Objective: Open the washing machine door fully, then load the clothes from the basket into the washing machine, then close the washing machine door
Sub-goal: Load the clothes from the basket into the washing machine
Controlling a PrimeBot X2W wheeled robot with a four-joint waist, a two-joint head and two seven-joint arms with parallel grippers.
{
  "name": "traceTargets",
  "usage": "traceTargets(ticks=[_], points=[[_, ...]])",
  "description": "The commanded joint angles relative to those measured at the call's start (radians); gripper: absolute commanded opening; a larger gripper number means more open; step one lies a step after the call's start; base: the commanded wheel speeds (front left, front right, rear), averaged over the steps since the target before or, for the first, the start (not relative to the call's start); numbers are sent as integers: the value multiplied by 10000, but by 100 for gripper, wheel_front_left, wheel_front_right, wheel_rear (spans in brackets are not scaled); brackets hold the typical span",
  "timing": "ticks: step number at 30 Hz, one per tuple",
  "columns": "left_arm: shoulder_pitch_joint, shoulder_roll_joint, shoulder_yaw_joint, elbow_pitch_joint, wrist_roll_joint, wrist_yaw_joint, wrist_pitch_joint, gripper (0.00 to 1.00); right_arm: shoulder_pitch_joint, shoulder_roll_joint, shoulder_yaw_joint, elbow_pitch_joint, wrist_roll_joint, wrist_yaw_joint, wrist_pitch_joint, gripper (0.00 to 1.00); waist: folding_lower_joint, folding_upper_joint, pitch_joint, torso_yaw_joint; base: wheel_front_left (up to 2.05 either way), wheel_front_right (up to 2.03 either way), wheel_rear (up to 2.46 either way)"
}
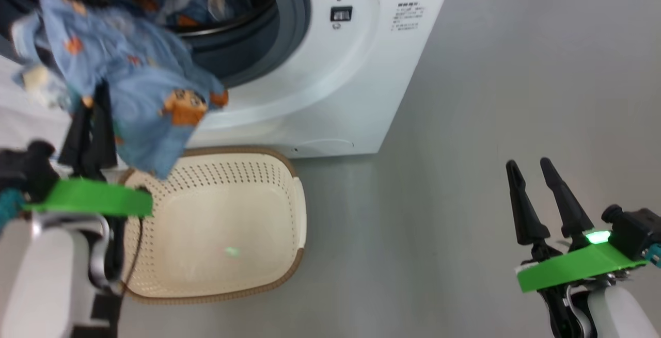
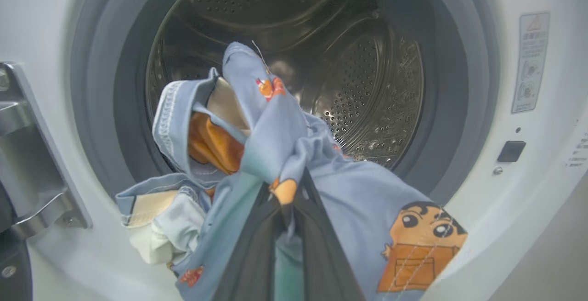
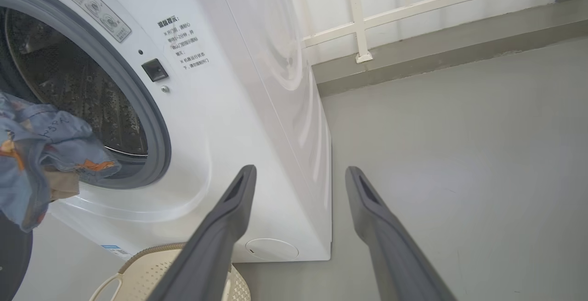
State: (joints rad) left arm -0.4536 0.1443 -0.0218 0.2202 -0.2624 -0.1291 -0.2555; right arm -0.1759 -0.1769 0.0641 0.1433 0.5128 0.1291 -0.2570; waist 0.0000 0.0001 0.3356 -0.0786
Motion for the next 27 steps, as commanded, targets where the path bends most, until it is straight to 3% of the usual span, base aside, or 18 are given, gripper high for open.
traceTargets(ticks=[1, 18, 26, 27], points=[[-776, 437, 375, 100, 16, -16, -63, 0, -258, -1, 288, -264, 74, 16, -48, 100, 0, -1, 684, -298, 0, 0, 0], [-5430, 1449, 315, 4859, 577, -16, -63, 0, -1061, 681, 1263, -121, 217, 16, -48, 100, 0, -1, 1979, -1592, 0, 0, 0], [-6844, 1896, 526, 4970, 1034, 1, -63, 0, -1245, 839, 1481, -89, 298, 16, -48, 100, 0, -1, 2282, -2027, 0, 0, 0], [-6868, 1926, 571, 4962, 1099, 3, -63, 37, -1264, 848, 1495, -88, 305, 16, -48, 100, 0, -1, 2293, -2061, 0, 0, 0]])
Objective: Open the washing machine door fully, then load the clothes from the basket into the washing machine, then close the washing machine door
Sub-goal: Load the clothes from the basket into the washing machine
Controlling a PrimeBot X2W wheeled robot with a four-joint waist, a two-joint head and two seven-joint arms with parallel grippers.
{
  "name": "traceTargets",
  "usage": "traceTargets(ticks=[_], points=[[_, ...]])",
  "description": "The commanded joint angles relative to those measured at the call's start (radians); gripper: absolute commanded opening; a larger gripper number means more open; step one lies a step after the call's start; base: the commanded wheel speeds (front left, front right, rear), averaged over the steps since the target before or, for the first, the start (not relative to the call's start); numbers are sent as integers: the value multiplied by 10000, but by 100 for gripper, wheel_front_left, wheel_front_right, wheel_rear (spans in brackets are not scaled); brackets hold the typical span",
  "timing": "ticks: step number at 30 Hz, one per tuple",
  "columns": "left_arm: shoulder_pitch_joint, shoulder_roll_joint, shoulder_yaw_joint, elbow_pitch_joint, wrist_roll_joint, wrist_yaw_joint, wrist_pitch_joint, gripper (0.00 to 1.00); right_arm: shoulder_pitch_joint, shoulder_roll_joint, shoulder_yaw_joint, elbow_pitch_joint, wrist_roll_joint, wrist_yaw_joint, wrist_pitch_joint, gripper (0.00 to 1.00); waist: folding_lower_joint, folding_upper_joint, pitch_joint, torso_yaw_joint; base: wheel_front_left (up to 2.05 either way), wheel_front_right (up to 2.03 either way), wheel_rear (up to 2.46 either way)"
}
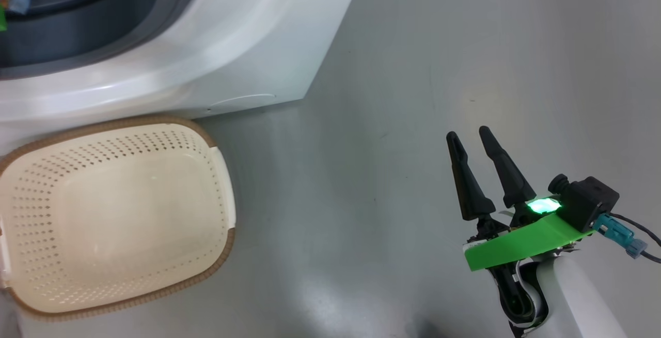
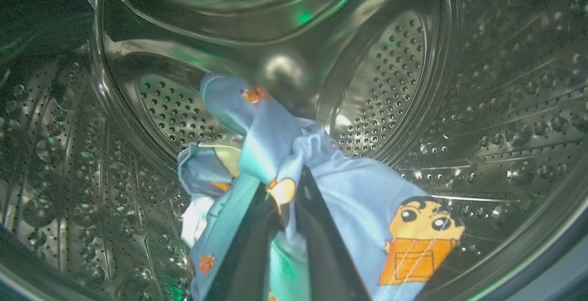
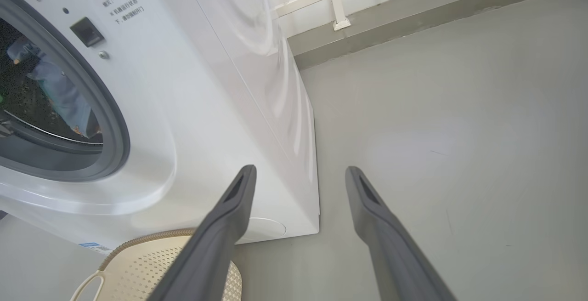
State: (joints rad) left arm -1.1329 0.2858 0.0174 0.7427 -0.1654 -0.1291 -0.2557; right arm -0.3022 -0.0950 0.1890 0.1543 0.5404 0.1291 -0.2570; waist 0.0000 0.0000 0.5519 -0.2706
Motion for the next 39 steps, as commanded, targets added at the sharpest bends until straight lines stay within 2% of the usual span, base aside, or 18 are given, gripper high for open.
traceTargets(ticks=[1, 2, 17, 26, 39], points=[[-73, 540, 207, -194, 200, 6, -61, 90, -16, 37, 260, -196, 34, 16, -48, 100, 0, 0, 138, -175, 0, 0, 0], [-62, 548, 234, -124, 247, 6, -61, 100, -25, 44, 270, -191, 36, 16, -48, 100, 0, 0, 138, -201, 0, 0, 0], [875, 37, 597, -73, 414, -5, -61, 100, -75, -90, 90, -150, -52, 16, -48, 100, 0, 0, -97, 186, 0, 0, 0], [2267, -614, 689, -871, 475, -11, -61, 100, 82, -420, -68, -114, -129, 16, -48, 100, 0, 0, -699, 723, 0, 0, 0], [5393, -1428, 734, -2172, 397, -14, -61, 100, 858, -1061, -266, 54, -192, 16, -48, 100, 0, 0, -2229, 1606, 0, 0, 0]])
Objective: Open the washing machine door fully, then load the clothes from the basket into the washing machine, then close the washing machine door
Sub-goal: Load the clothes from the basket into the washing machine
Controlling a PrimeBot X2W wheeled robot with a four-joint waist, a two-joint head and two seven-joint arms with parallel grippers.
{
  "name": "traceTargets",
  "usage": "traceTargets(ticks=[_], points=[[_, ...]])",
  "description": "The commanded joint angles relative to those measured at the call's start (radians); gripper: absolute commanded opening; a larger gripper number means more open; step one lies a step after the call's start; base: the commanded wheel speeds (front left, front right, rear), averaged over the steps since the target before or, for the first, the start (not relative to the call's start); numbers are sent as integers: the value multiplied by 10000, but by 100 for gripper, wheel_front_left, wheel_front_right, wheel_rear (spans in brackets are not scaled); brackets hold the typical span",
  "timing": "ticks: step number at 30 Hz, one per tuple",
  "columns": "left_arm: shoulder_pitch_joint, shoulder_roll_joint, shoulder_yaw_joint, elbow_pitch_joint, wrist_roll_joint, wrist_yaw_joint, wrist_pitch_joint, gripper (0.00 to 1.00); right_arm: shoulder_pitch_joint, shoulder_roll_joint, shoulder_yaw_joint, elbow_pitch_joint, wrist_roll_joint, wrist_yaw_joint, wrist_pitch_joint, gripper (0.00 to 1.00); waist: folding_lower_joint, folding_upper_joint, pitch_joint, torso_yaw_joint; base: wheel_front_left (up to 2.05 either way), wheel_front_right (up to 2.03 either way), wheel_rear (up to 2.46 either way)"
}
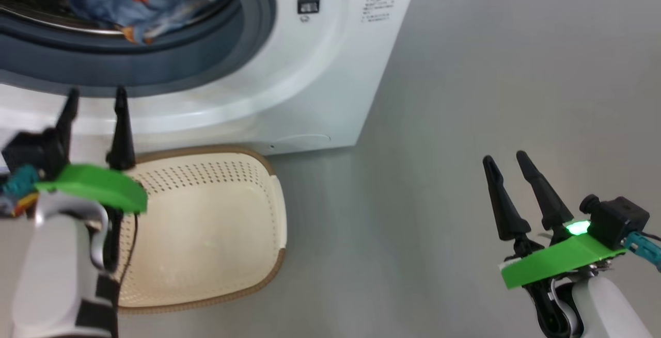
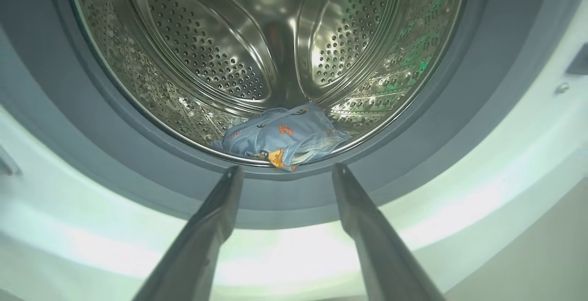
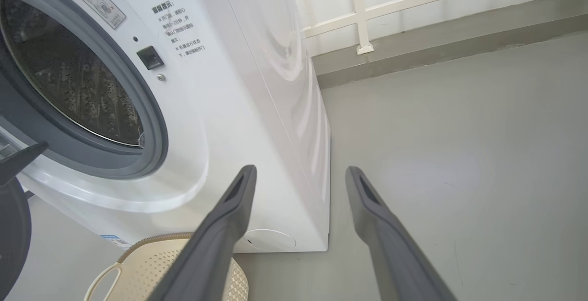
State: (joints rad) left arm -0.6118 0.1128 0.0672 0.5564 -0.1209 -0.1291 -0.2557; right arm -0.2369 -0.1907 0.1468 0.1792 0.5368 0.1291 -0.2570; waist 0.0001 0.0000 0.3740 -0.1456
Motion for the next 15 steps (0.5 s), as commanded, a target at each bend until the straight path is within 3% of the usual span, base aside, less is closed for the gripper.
traceTargets(ticks=[1, 15], points=[[408, 271, 229, -416, -71, -14, -61, 100, 280, -143, 145, -187, -159, 16, -48, 100, -1, 0, -557, 413, 0, 0, 0], [3444, 27, 386, -1735, -200, -15, -61, 100, 1330, -516, 87, -27, -125, 16, -48, 100, -1, 0, -2156, 862, 0, 0, 0]])
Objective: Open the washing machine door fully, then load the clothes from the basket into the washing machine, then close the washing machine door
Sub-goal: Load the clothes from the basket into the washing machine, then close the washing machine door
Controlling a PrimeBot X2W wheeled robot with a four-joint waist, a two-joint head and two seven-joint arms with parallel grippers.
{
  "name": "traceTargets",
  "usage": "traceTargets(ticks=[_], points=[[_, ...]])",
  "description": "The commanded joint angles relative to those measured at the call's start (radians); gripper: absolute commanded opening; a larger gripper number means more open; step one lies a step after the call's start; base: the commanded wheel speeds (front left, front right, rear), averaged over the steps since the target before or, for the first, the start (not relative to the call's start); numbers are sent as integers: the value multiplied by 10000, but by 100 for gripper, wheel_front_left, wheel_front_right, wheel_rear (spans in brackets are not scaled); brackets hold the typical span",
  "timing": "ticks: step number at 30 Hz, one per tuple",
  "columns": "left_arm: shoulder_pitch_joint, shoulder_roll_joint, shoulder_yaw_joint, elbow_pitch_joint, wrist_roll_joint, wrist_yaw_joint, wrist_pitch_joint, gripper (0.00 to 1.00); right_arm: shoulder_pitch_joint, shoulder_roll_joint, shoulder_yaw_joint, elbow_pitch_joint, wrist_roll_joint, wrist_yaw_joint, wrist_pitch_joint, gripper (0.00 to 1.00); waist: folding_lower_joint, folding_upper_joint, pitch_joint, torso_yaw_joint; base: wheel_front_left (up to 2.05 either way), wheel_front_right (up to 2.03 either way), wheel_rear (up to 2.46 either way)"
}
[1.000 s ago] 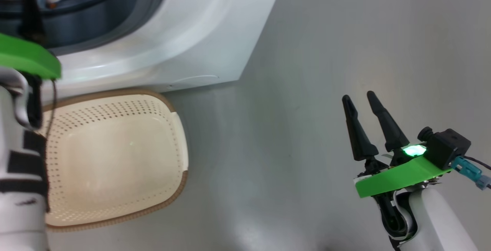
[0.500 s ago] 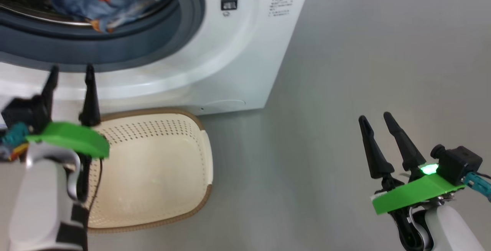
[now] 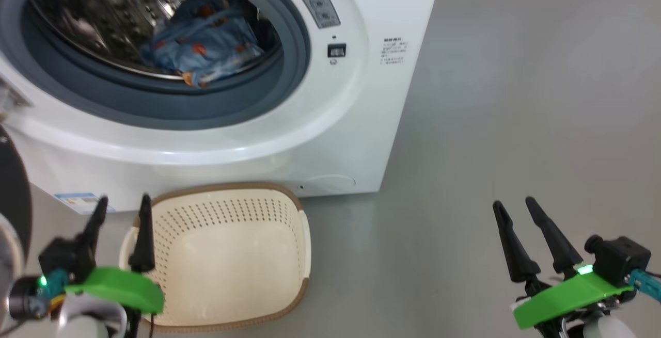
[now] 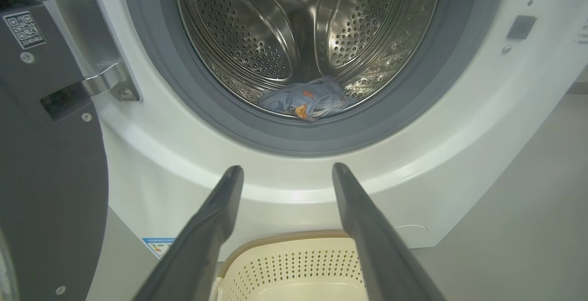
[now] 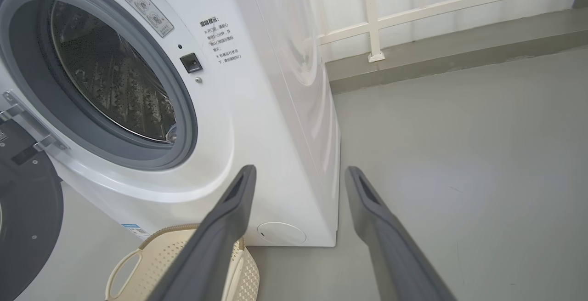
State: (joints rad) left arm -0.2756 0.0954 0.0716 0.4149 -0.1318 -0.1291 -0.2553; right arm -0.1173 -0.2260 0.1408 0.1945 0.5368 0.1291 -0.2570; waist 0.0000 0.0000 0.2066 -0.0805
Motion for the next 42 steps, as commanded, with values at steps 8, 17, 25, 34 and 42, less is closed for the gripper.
traceTargets(ticks=[8, 17, 25, 34, 42], points=[[1547, 15, 506, -1149, -289, -15, -65, 100, 845, -244, -12, -242, -56, 16, -48, 100, 0, 0, -1111, 295, 0, 0, 0], [2761, -134, 727, -1910, -301, -15, -65, 100, 1536, -262, -285, -230, -61, 16, -48, 100, 0, 0, -1611, 284, 0, 0, 0], [3380, -203, 734, -2301, -250, -15, -65, 100, 1872, -247, -463, -271, -69, 16, -48, 100, 0, 0, -1807, 317, 0, 0, 0], [3366, -236, 768, -2337, -229, -15, -65, 100, 1841, -173, -467, -316, -97, 16, -48, 100, 0, 0, -1858, 301, 0, 0, 0], [3320, -212, 718, -2352, -198, -15, -65, 100, 1880, -141, -480, -326, -93, 16, -48, 100, 0, 0, -1867, 360, 0, 0, 0]])
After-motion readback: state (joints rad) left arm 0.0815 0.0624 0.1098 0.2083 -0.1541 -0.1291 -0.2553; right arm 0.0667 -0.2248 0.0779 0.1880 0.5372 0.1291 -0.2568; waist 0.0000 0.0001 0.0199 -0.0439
